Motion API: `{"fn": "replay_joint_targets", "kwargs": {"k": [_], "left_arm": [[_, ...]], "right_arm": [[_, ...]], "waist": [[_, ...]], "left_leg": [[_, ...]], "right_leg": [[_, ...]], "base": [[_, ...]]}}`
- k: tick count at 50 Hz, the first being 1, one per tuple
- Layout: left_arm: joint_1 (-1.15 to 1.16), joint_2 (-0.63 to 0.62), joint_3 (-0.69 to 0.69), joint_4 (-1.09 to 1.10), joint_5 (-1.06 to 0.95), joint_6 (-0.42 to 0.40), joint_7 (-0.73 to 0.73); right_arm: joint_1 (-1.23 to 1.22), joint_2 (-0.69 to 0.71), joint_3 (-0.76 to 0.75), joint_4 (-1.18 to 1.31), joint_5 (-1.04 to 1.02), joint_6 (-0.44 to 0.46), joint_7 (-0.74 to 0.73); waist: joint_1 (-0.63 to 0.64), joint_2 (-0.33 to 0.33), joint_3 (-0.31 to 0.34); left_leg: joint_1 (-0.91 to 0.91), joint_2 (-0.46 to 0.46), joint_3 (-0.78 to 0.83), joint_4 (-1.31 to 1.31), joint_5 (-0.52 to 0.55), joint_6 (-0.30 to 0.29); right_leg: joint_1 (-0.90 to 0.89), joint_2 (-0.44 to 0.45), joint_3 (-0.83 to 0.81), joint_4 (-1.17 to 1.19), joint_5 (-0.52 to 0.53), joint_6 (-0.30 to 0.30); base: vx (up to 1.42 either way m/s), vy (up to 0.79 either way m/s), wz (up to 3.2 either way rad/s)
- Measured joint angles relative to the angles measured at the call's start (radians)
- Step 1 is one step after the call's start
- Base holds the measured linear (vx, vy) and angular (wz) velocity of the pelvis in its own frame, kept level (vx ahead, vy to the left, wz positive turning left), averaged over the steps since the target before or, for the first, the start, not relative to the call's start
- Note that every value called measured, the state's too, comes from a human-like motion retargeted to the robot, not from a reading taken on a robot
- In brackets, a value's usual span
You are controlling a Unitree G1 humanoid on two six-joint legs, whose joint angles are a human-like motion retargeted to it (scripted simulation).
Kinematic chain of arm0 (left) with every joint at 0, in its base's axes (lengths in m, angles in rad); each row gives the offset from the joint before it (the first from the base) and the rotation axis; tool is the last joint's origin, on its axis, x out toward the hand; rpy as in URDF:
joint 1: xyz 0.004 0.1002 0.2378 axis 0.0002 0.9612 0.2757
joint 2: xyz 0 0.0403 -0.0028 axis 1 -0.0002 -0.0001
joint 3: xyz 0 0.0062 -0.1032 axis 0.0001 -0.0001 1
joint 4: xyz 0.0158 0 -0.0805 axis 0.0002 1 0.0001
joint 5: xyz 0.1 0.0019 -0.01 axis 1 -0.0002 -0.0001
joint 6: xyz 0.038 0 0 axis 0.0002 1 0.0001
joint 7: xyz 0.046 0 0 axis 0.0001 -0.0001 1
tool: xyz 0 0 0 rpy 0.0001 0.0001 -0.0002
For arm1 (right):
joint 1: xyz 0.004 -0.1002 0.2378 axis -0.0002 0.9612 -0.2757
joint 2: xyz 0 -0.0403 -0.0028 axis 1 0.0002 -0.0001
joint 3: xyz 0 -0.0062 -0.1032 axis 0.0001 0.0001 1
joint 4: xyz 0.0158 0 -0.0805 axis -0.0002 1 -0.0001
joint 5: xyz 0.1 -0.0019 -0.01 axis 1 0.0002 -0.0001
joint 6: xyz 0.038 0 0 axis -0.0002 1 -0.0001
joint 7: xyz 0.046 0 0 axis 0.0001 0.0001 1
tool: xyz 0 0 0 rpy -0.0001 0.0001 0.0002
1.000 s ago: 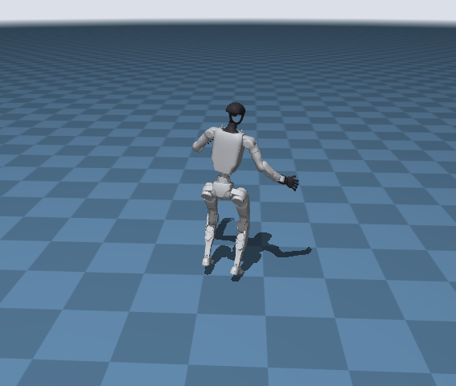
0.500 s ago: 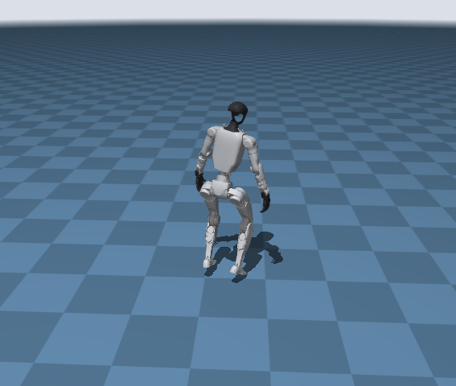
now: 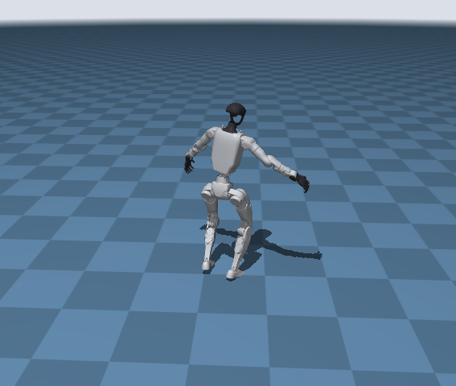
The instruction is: Sport exercise
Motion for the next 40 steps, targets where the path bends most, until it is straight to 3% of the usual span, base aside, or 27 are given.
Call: {"fn": "replay_joint_targets", "kwargs": {"k": [3,7,10,13,15,17,20,23,27,32,35,38,40], "left_arm": [[0.025,-0.14,-0.032,-0.008,-0.036,0.015,-0.02],[0.043,-0.302,-0.089,0.023,-0.061,0.044,-0.056],[0.062,-0.412,-0.141,0.048,-0.051,0.048,-0.074],[0.062,-0.475,-0.184,0.067,-0.037,0.046,-0.087],[0.055,-0.49,-0.185,0.078,-0.036,0.045,-0.086],[0.032,-0.471,-0.169,0.091,-0.062,0.046,-0.068],[0.056,-0.457,-0.165,0.084,-0.109,0.055,-0.059],[0.081,-0.45,-0.178,0.078,-0.118,0.06,-0.048],[0.103,-0.437,-0.197,0.081,-0.091,0.052,0.006],[0.089,-0.424,-0.231,0.09,-0.052,0.046,0.062],[0.018,-0.425,-0.241,0.106,-0.054,0.061,0.097],[0.015,-0.465,-0.219,0.111,-0.1,0.066,0.093],[0.029,-0.497,-0.202,0.115,-0.128,0.073,0.073]], "right_arm": [[0.031,0.178,0.075,-0.002,0.026,0.006,0.009],[0.063,0.416,0.149,0.07,0.041,0.009,0.042],[0.091,0.571,0.197,0.121,0.046,0.01,0.068],[0.105,0.685,0.223,0.182,0.048,0.012,0.072],[0.109,0.729,0.215,0.22,0.043,0.018,0.072],[0.086,0.742,0.195,0.248,0.045,0.026,0.073],[0.102,0.728,0.196,0.236,0.075,0.043,0.074],[0.112,0.7,0.205,0.214,0.096,0.044,0.063],[0.112,0.659,0.198,0.204,0.105,0.03,0.022],[0.094,0.617,0.179,0.225,0.079,0.034,-0.028],[0.053,0.626,0.156,0.252,0.038,0.053,-0.027],[0.074,0.677,0.167,0.26,0.053,0.069,-0.014],[0.096,0.716,0.188,0.256,0.071,0.077,-0.005]], "waist": [[-0.004,0.003,-0.063],[0.001,0.0,-0.137],[0.006,-0.004,-0.148],[0.016,-0.012,-0.153],[0.016,-0.014,-0.139],[0.011,-0.02,-0.082],[0.007,-0.006,-0.08],[-0.015,-0.002,-0.078],[-0.057,-0.012,-0.062],[-0.119,-0.046,-0.027],[-0.141,-0.079,0.022],[-0.152,-0.088,-0.001],[-0.162,-0.087,-0.034]], "left_leg": [[-0.044,0.002,0.008,-0.094,0.196,-0.008],[-0.12,-0.006,0.001,-0.149,0.282,-0.004],[-0.161,0.01,0.005,-0.111,0.193,0.032],[-0.175,0.028,0.008,-0.042,-0.044,0.089],[-0.176,0.045,0.017,0.006,-0.138,0.113],[-0.093,0.032,0.014,-0.045,-0.097,0.106],[-0.085,0.035,0.02,-0.079,0.089,0.072],[-0.122,0.004,0.009,-0.056,0.188,0.053],[-0.156,-0.049,0.001,0.007,0.152,0.079],[-0.146,-0.132,-0.013,0.094,-0.167,0.174],[-0.09,-0.169,-0.005,0.065,-0.247,0.207],[-0.023,-0.196,-0.032,-0.058,-0.094,0.153],[-0.008,-0.186,-0.033,-0.122,0.112,0.097]], "right_leg": [[-0.059,-0.015,-0.006,-0.035,0.223,0.025],[-0.124,-0.004,-0.008,-0.079,0.281,0.038],[-0.151,0.001,-0.021,-0.051,0.188,0.02],[-0.142,-0.005,-0.045,-0.021,-0.06,-0.018],[-0.131,-0.012,-0.056,0.019,-0.149,-0.028],[-0.038,-0.002,-0.053,-0.047,-0.081,-0.01],[-0.056,-0.017,-0.054,-0.031,0.152,0.016],[-0.134,-0.031,-0.018,0.064,0.254,0.029],[-0.227,-0.056,0.022,0.218,0.244,0.019],[-0.351,-0.109,0.086,0.512,0.159,0.007],[-0.386,-0.142,0.123,0.621,0.138,0.005],[-0.345,-0.136,0.121,0.534,0.121,-0.016],[-0.309,-0.11,0.117,0.426,0.145,-0.017]], "base": [[0.0,0.0,0.0],[0.01,-0.01,-0.11],[-0.05,-0.01,-0.27],[0.0,0.0,-0.28],[0.04,0.01,0.04],[0.12,0.02,0.09],[0.02,0.01,0.0],[0.0,0.0,0.0],[0.0,0.0,0.0],[0.0,0.0,0.0],[0.03,-0.04,-0.06],[0.11,-0.13,-0.14],[0.13,-0.17,-0.03]]}}
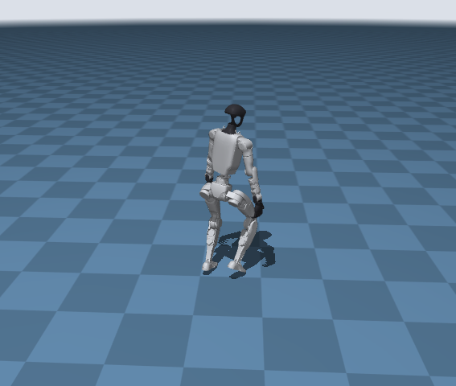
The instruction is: Sport exercise
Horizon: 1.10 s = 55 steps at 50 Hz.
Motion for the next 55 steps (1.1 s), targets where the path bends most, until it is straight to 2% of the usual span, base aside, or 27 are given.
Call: {"fn": "replay_joint_targets", "kwargs": {"k": [2,5,8,10,13,14,15,16,20,23,26,30,33,35,38,40,45,47,49,52,55], "left_arm": [[0.013,-0.03,0.001,0.013,-0.008,0.007,-0.025],[0.023,-0.067,-0.026,0.056,0.016,0.015,-0.046],[0.035,-0.094,-0.053,0.098,0.047,0.02,-0.056],[0.033,-0.094,-0.057,0.11,0.067,0.033,-0.063],[0.025,-0.088,-0.007,0.11,0.072,0.062,-0.055],[0.009,-0.08,0.025,0.11,0.059,0.071,-0.045],[-0.01,-0.068,0.059,0.11,0.04,0.08,-0.034],[-0.002,-0.062,0.074,0.11,0.016,0.079,-0.027],[0.032,-0.047,0.077,0.11,-0.047,0.067,-0.038],[0.046,-0.049,0.04,0.11,-0.036,0.058,-0.05],[0.055,-0.045,0.015,0.11,-0.02,0.045,-0.057],[0.032,-0.038,0.017,0.11,-0.014,0.039,-0.074],[0.012,-0.02,0.057,0.11,-0.054,0.035,-0.081],[0.023,-0.014,0.071,0.11,-0.086,0.027,-0.095],[0.039,-0.01,0.067,0.11,-0.097,0.019,-0.11],[0.047,-0.005,0.063,0.105,-0.086,0.013,-0.099],[0.067,0.004,0.056,0.105,-0.066,0.005,-0.086],[0.033,0.013,0.072,0.11,-0.066,0.008,-0.084],[0.037,0.011,0.085,0.11,-0.081,0.008,-0.08],[0.054,0.0,0.085,0.11,-0.089,0.013,-0.09],[0.077,-0.005,0.07,0.11,-0.075,0.013,-0.082]], "right_arm": [[0.02,0.034,0.024,-0.007,0.014,0.003,0.008],[0.036,0.07,0.062,-0.008,0.02,-0.001,0.019],[0.04,0.087,0.093,-0.006,0.008,-0.006,0.026],[0.027,0.087,0.098,0.006,-0.015,-0.005,0.029],[0.0,0.085,0.075,0.044,-0.077,0.0,0.015],[-0.02,0.087,0.061,0.061,-0.098,0.001,0.013],[-0.045,0.089,0.046,0.08,-0.118,0.002,0.014],[-0.037,0.094,0.046,0.083,-0.117,0.003,0.019],[-0.002,0.098,0.074,0.074,-0.067,0.013,0.058],[0.009,0.08,0.093,0.063,-0.038,0.009,0.077],[0.01,0.057,0.093,0.062,-0.019,0.005,0.078],[-0.009,0.024,0.051,0.077,-0.019,0.004,0.067],[-0.02,0.017,0.008,0.077,0.001,0.008,0.074],[0.0,0.021,0.001,0.059,0.04,0.009,0.08],[0.027,0.021,-0.003,0.028,0.096,0.006,0.088],[0.037,0.021,-0.004,0.014,0.119,0.0,0.086],[0.048,0.012,-0.004,0.02,0.127,-0.008,0.07],[0.007,0.01,-0.016,0.047,0.097,-0.005,0.067],[0.003,0.015,-0.017,0.051,0.086,0.0,0.065],[0.009,0.022,-0.006,0.047,0.09,0.007,0.078],[0.024,0.027,0.007,0.042,0.088,0.005,0.084]], "waist": [[0.002,0.009,-0.029],[0.033,0.031,-0.044],[0.055,0.034,-0.051],[0.065,0.032,-0.057],[0.073,0.03,-0.026],[0.077,0.029,0.005],[0.081,0.028,0.044],[0.092,0.031,0.046],[0.13,0.045,0.015],[0.142,0.045,-0.006],[0.15,0.045,-0.004],[0.154,0.04,0.005],[0.155,0.034,0.014],[0.158,0.042,0.001],[0.163,0.053,-0.022],[0.172,0.058,-0.033],[0.191,0.052,-0.037],[0.198,0.055,-0.016],[0.2,0.057,-0.016],[0.199,0.056,-0.039],[0.202,0.053,-0.045]], "left_leg": [[-0.014,0.029,0.004,-0.011,0.098,-0.03],[-0.026,0.104,0.017,0.038,0.084,-0.038],[-0.02,0.171,0.043,0.125,-0.065,0.0],[-0.003,0.195,0.044,0.178,-0.22,0.034],[0.024,0.229,0.051,0.244,-0.432,0.086],[0.065,0.23,0.055,0.228,-0.44,0.09],[0.122,0.226,0.056,0.198,-0.424,0.087],[0.137,0.227,0.054,0.172,-0.371,0.07],[0.134,0.227,0.059,0.083,-0.186,0.011],[0.101,0.203,0.061,0.048,-0.129,-0.002],[0.076,0.187,0.052,0.06,-0.18,0.01],[0.049,0.163,0.041,0.082,-0.336,0.047],[0.053,0.131,0.018,0.021,-0.254,0.018],[0.034,0.134,-0.005,-0.001,-0.109,-0.037],[-0.017,0.15,-0.029,0.003,0.01,-0.076],[-0.045,0.164,-0.04,0.014,0.024,-0.08],[-0.092,0.207,-0.041,0.107,-0.164,-0.037],[-0.052,0.222,-0.027,0.068,-0.191,-0.036],[-0.047,0.228,-0.024,0.056,-0.154,-0.04],[-0.057,0.222,-0.019,0.024,-0.027,-0.057],[-0.076,0.226,-0.015,0.055,-0.01,-0.046]], "right_leg": [[0.039,0.042,-0.011,-0.113,0.015,0.005],[0.13,0.131,-0.035,-0.276,-0.006,0.009],[0.208,0.182,-0.051,-0.328,-0.132,-0.013],[0.256,0.204,-0.055,-0.329,-0.302,-0.048],[0.292,0.209,-0.072,-0.272,-0.52,-0.103],[0.339,0.212,-0.076,-0.295,-0.529,-0.106],[0.403,0.217,-0.079,-0.337,-0.514,-0.104],[0.429,0.216,-0.088,-0.373,-0.472,-0.096],[0.442,0.205,-0.112,-0.46,-0.245,-0.031],[0.391,0.184,-0.121,-0.446,-0.18,-0.006],[0.351,0.167,-0.137,-0.412,-0.242,-0.017],[0.317,0.134,-0.154,-0.364,-0.391,-0.039],[0.317,0.121,-0.154,-0.402,-0.306,-0.03],[0.301,0.134,-0.151,-0.433,-0.194,-0.015],[0.269,0.173,-0.133,-0.472,-0.102,0.004],[0.26,0.195,-0.134,-0.501,-0.085,0.001],[0.236,0.21,-0.152,-0.455,-0.26,-0.031],[0.296,0.232,-0.156,-0.537,-0.269,-0.034],[0.304,0.238,-0.16,-0.557,-0.233,-0.036],[0.294,0.241,-0.16,-0.576,-0.122,-0.02],[0.269,0.24,-0.17,-0.533,-0.124,-0.026]], "base": [[0.11,-0.15,-0.19],[0.11,-0.13,-0.54],[0.05,-0.1,-0.54],[0.04,-0.07,-0.47],[0.01,-0.03,-0.24],[0.08,-0.01,-0.1],[0.09,-0.01,-0.17],[0.07,-0.01,-0.24],[0.02,0.01,-0.18],[-0.03,0.07,-0.02],[-0.07,0.08,-0.1],[-0.05,0.07,0.09],[0.0,0.02,0.09],[0.0,0.0,0.0],[0.0,0.0,0.0],[-0.03,-0.02,-0.09],[-0.04,-0.05,-0.18],[0.07,-0.04,-0.18],[0.0,0.0,0.0],[0.0,0.0,0.0],[-0.04,-0.01,-0.15]]}}
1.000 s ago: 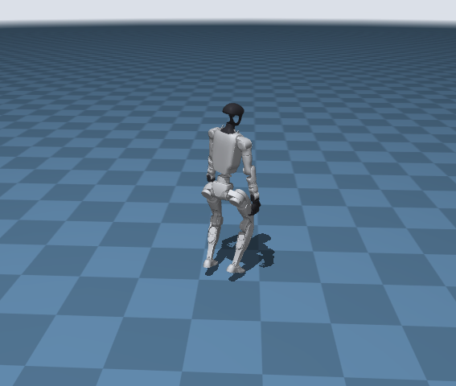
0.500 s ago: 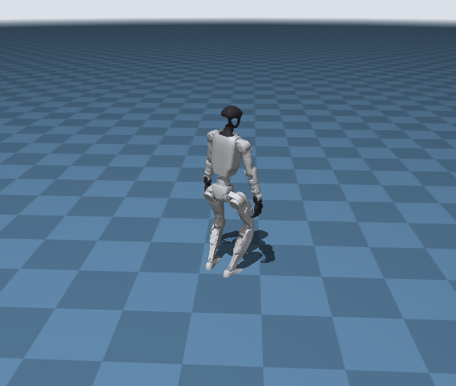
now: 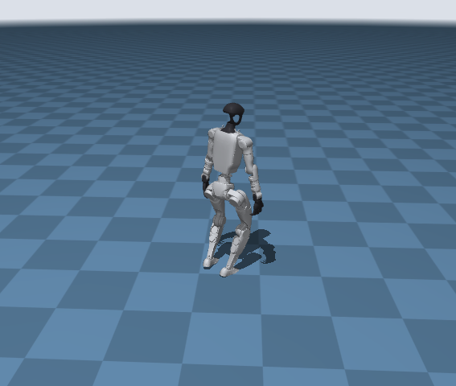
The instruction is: Sport exercise
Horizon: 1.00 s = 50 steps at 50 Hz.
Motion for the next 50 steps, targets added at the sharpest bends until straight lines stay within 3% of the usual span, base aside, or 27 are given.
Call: {"fn": "replay_joint_targets", "kwargs": {"k": [5,8,10,13,15,20,23,28,40,43,47,50], "left_arm": [[-0.006,0.026,0.013,0.0,0.019,-0.009,0.016],[-0.035,0.048,0.046,0.0,0.0,-0.018,0.031],[-0.04,0.046,0.044,0.0,-0.009,-0.032,0.041],[-0.017,0.018,0.01,-0.019,0.013,-0.034,0.054],[0.005,-0.002,-0.02,-0.035,0.037,-0.032,0.067],[0.014,-0.013,-0.102,-0.071,0.113,-0.007,0.082],[-0.007,-0.003,-0.108,-0.081,0.126,0.006,0.095],[-0.01,0.0,-0.067,-0.094,0.107,0.006,0.105],[-0.009,0.032,-0.003,-0.11,0.077,-0.015,0.092],[-0.007,0.031,0.005,-0.115,0.061,-0.019,0.083],[0.009,0.023,0.023,-0.113,0.045,-0.027,0.069],[0.023,0.019,0.039,-0.105,0.042,-0.032,0.057]], "right_arm": [[-0.001,-0.025,-0.002,0.012,-0.039,-0.011,-0.012],[-0.02,-0.034,-0.018,0.016,-0.079,-0.019,-0.027],[-0.012,-0.037,-0.017,-0.003,-0.091,-0.017,-0.04],[0.006,-0.032,0.004,-0.023,-0.091,-0.011,-0.051],[0.017,-0.031,0.014,-0.027,-0.088,-0.01,-0.058],[-0.005,-0.039,0.026,-0.016,-0.103,-0.01,-0.051],[-0.032,-0.037,0.027,-0.005,-0.155,-0.014,-0.05],[-0.038,-0.038,0.03,-0.017,-0.205,-0.011,-0.056],[-0.015,0.004,0.042,-0.059,-0.211,0.009,-0.043],[-0.011,0.02,0.05,-0.075,-0.202,0.014,-0.032],[0.007,0.029,0.064,-0.096,-0.189,0.012,-0.028],[0.019,0.028,0.071,-0.109,-0.182,0.004,-0.026]], "waist": [[0.016,-0.007,-0.019],[0.022,0.001,0.02],[0.019,-0.002,0.028],[0.003,-0.007,0.048],[-0.017,-0.018,0.061],[-0.08,-0.075,0.06],[-0.101,-0.076,0.058],[-0.116,-0.044,0.075],[-0.127,0.01,0.106],[-0.122,0.019,0.104],[-0.121,0.021,0.094],[-0.129,0.013,0.086]], "left_leg": [[-0.022,0.0,0.002,0.047,-0.206,0.042],[0.017,0.022,0.004,0.067,-0.181,0.037],[0.029,0.012,0.006,0.062,-0.082,0.017],[0.025,-0.045,-0.008,0.09,-0.005,0.004],[0.023,-0.093,-0.019,0.114,-0.008,0.023],[0.035,-0.243,-0.022,0.104,-0.178,0.122],[0.032,-0.264,-0.013,0.095,-0.249,0.172],[0.055,-0.263,-0.015,0.08,-0.296,0.187],[0.128,-0.258,-0.026,0.006,-0.268,0.135],[0.128,-0.241,-0.028,0.006,-0.202,0.103],[0.101,-0.203,-0.022,0.019,-0.018,0.04],[0.073,-0.177,-0.004,0.021,0.048,0.026]], "right_leg": [[-0.001,0.015,-0.012,0.02,-0.204,-0.044],[0.081,0.038,-0.024,-0.032,-0.188,-0.062],[0.106,0.032,-0.026,-0.03,-0.098,-0.047],[0.051,-0.003,-0.006,0.193,-0.053,-0.047],[0.003,-0.039,0.002,0.413,-0.055,-0.066],[-0.16,-0.165,0.069,1.005,-0.146,-0.103],[-0.278,-0.18,0.108,1.146,-0.159,-0.105],[-0.391,-0.156,0.115,1.041,-0.17,-0.105],[-0.421,-0.098,0.124,0.566,-0.076,-0.048],[-0.395,-0.091,0.113,0.488,-0.037,-0.05],[-0.345,-0.084,0.097,0.414,0.049,-0.05],[-0.301,-0.079,0.093,0.392,0.094,-0.039]], "base": [[0.01,0.0,-0.09],[0.07,0.0,-0.03],[0.03,0.01,0.02],[-0.01,0.02,0.04],[-0.02,0.06,0.23],[0.01,0.11,0.33],[0.02,0.13,0.15],[0.06,0.07,0.01],[0.12,-0.02,0.01],[0.12,-0.07,-0.13],[0.1,-0.08,-0.09],[0.09,-0.07,0.06]]}}
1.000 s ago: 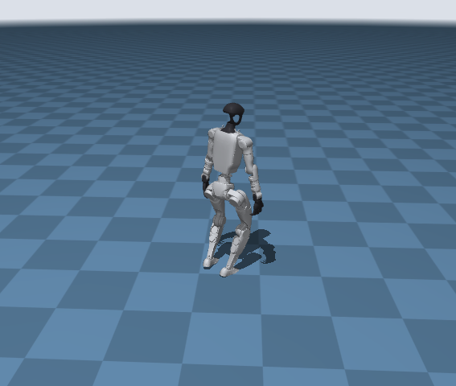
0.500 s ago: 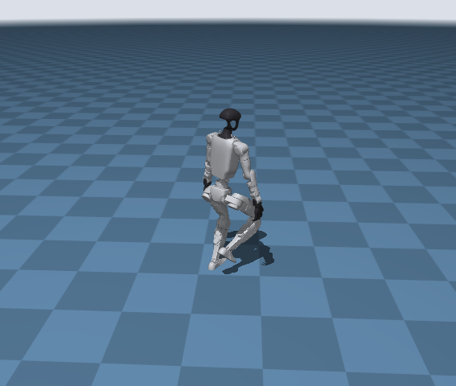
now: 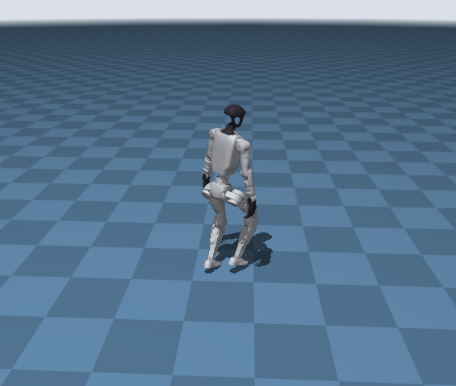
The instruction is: Sport exercise
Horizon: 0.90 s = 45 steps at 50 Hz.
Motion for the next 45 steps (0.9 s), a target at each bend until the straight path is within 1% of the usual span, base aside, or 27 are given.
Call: {"fn": "replay_joint_targets", "kwargs": {"k": [3,5,10,12,15,22,25,27,30,32,33,35,37,38,40,43,45], "left_arm": [[0.008,-0.001,0.015,0.016,0.011,-0.005,0.004],[0.013,0.002,0.026,0.027,0.015,-0.007,0.007],[0.0,0.017,0.074,0.062,0.001,-0.011,0.026],[-0.005,0.027,0.1,0.068,-0.018,-0.013,0.042],[-0.029,0.049,0.138,0.073,-0.055,-0.018,0.078],[-0.113,0.117,0.204,0.062,-0.127,-0.047,0.174],[-0.135,0.141,0.229,0.048,-0.145,-0.064,0.197],[-0.135,0.146,0.236,0.036,-0.141,-0.072,0.202],[-0.12,0.141,0.229,0.017,-0.114,-0.079,0.193],[-0.103,0.131,0.214,0.008,-0.086,-0.076,0.174],[-0.095,0.126,0.203,0.006,-0.072,-0.073,0.161],[-0.082,0.115,0.186,0.006,-0.049,-0.064,0.133],[-0.065,0.102,0.172,0.01,-0.026,-0.058,0.111],[-0.068,0.102,0.165,0.017,-0.012,-0.053,0.097],[-0.054,0.086,0.158,0.029,0.009,-0.048,0.079],[-0.056,0.065,0.146,0.066,0.047,-0.04,0.048],[-0.041,0.044,0.143,0.08,0.062,-0.038,0.035]], "right_arm": [[0.007,-0.012,-0.002,-0.004,0.006,-0.014,-0.005],[0.01,-0.025,-0.013,0.0,0.011,-0.019,-0.008],[-0.005,-0.072,-0.053,0.026,0.007,-0.028,-0.019],[-0.007,-0.091,-0.074,0.034,0.003,-0.032,-0.034],[-0.02,-0.125,-0.106,0.042,-0.003,-0.04,-0.064],[-0.05,-0.211,-0.196,0.019,0.006,-0.061,-0.152],[-0.054,-0.235,-0.234,0.003,0.019,-0.065,-0.184],[-0.048,-0.244,-0.252,-0.013,0.027,-0.065,-0.192],[-0.027,-0.247,-0.265,-0.042,0.04,-0.067,-0.185],[-0.01,-0.245,-0.26,-0.059,0.048,-0.07,-0.172],[-0.002,-0.244,-0.256,-0.067,0.051,-0.071,-0.164],[0.009,-0.241,-0.248,-0.077,0.051,-0.07,-0.146],[0.017,-0.236,-0.236,-0.083,0.043,-0.071,-0.132],[0.014,-0.237,-0.236,-0.082,0.039,-0.07,-0.121],[0.018,-0.228,-0.225,-0.08,0.028,-0.068,-0.108],[0.004,-0.218,-0.223,-0.051,0.012,-0.061,-0.081],[0.005,-0.204,-0.219,-0.036,0.008,-0.056,-0.072]], "waist": [[-0.008,-0.014,-0.007],[-0.01,-0.023,-0.014],[-0.014,-0.039,-0.021],[-0.021,-0.044,-0.025],[-0.035,-0.047,-0.023],[-0.055,-0.038,-0.033],[-0.05,-0.03,-0.04],[-0.038,-0.021,-0.044],[-0.007,0.002,-0.049],[0.028,0.021,-0.046],[0.05,0.03,-0.043],[0.09,0.042,-0.036],[0.119,0.036,-0.032],[0.132,0.028,-0.032],[0.157,0.025,-0.027],[0.164,-0.01,-0.031],[0.173,-0.006,-0.029]], "left_leg": [[-0.013,0.001,0.011,-0.028,0.012,-0.003],[-0.006,-0.004,0.014,-0.055,-0.003,0.003],[0.043,-0.01,0.026,-0.094,-0.091,0.027],[0.046,-0.009,0.031,-0.072,-0.127,0.036],[0.069,-0.011,0.034,-0.065,-0.17,0.043],[0.122,0.009,0.034,-0.113,-0.2,0.035],[0.131,0.035,0.03,-0.113,-0.179,0.017],[0.122,0.066,0.027,-0.09,-0.122,-0.003],[0.07,0.15,0.022,0.004,0.001,-0.031],[0.013,0.22,0.005,0.113,0.052,-0.035],[-0.015,0.251,-0.01,0.171,0.057,-0.035],[-0.061,0.3,-0.037,0.276,0.033,-0.018],[-0.092,0.319,-0.045,0.344,-0.038,0.011],[-0.101,0.314,-0.051,0.348,-0.076,0.022],[-0.118,0.311,-0.06,0.342,-0.161,0.039],[-0.09,0.219,-0.055,0.17,-0.236,0.048],[-0.086,0.197,-0.068,0.107,-0.261,0.042]], "right_leg": [[0.055,0.009,0.007,-0.021,0.001,0.018],[0.1,0.019,0.016,-0.045,-0.037,0.022],[0.202,0.034,0.033,-0.082,-0.147,0.027],[0.209,0.032,0.034,-0.058,-0.175,0.028],[0.217,0.022,0.033,-0.025,-0.193,0.033],[0.229,0.013,0.024,-0.074,-0.186,0.058],[0.258,0.032,0.018,-0.13,-0.161,0.065],[0.282,0.06,0.018,-0.177,-0.111,0.071],[0.31,0.125,0.024,-0.255,0.014,0.088],[0.329,0.183,0.025,-0.304,0.083,0.088],[0.342,0.214,0.026,-0.33,0.099,0.084],[0.372,0.264,0.029,-0.384,0.109,0.072],[0.389,0.283,0.031,-0.399,0.051,0.054],[0.427,0.288,0.038,-0.458,0.019,0.048],[0.44,0.3,0.038,-0.469,-0.057,0.035],[0.508,0.263,0.053,-0.585,-0.115,0.041],[0.499,0.263,0.046,-0.568,-0.149,0.042]], "base": [[0.09,-0.06,0.11],[0.11,-0.06,0.05],[0.11,-0.05,-0.03],[0.08,-0.05,-0.03],[0.09,-0.05,0.01],[0.09,-0.07,0.01],[0.09,-0.1,-0.15],[0.08,-0.11,-0.28],[0.06,-0.11,-0.46],[0.05,-0.1,-0.74],[0.06,-0.09,-0.82],[0.07,-0.09,-0.76],[0.09,-0.07,-0.5],[0.11,-0.05,-0.36],[0.09,-0.03,-0.33],[0.11,0.0,-0.05],[0.01,0.0,-0.12]]}}
